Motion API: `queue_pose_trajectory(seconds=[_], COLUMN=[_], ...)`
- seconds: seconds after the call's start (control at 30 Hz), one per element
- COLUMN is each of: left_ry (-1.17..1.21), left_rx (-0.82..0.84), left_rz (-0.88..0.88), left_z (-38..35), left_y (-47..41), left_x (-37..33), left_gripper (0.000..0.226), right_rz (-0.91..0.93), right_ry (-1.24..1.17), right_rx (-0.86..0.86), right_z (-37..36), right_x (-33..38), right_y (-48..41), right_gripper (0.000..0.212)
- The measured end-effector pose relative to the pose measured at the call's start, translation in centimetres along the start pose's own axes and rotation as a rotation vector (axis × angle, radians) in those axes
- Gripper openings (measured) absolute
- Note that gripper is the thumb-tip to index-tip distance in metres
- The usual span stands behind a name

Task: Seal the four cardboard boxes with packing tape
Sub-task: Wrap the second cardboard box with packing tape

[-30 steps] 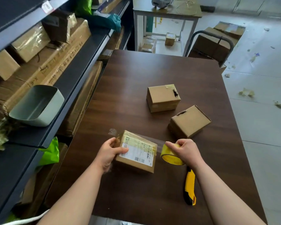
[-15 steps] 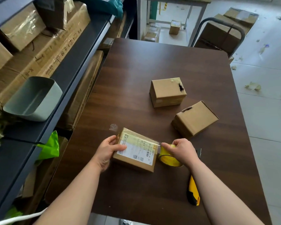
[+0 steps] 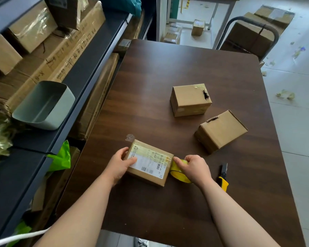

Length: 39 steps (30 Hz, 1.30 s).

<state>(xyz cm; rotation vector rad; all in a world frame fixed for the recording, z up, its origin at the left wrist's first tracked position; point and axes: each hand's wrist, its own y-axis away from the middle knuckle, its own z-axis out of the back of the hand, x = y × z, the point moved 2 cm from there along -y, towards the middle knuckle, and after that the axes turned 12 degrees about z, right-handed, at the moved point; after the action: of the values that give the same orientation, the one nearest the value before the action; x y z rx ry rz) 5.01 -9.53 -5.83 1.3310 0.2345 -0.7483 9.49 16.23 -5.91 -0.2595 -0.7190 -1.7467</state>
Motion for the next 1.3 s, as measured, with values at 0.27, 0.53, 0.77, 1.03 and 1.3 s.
queue_pose_trajectory(seconds=[0.27, 0.53, 0.77, 1.03, 1.3], left_ry=[-0.961, -0.829, -0.247, -0.041, -0.522], left_rx=[-0.427, -0.333, -0.005, -0.030, -0.081], left_rz=[-0.222, -0.245, -0.266, -0.079, -0.620], left_z=[-7.1, -7.7, -3.8, 0.0, -2.8], left_y=[4.5, 3.4, 2.5, 0.3, 3.0], left_x=[-0.6, -1.5, -2.9, 0.4, -1.9], left_gripper=[0.141, 0.131, 0.106, 0.038, 0.062], right_rz=[0.004, 0.152, 0.359, 0.206, 0.185], right_ry=[0.008, -0.219, -0.323, -0.272, -0.311], right_rx=[-0.015, -0.132, -0.155, -0.193, -0.221], right_z=[-0.5, 3.2, 8.0, 6.6, 5.9], right_x=[0.4, 1.2, 5.9, 1.2, 0.6], right_y=[0.4, 0.6, -0.4, 0.7, 0.7], right_gripper=[0.047, 0.051, 0.051, 0.053, 0.048])
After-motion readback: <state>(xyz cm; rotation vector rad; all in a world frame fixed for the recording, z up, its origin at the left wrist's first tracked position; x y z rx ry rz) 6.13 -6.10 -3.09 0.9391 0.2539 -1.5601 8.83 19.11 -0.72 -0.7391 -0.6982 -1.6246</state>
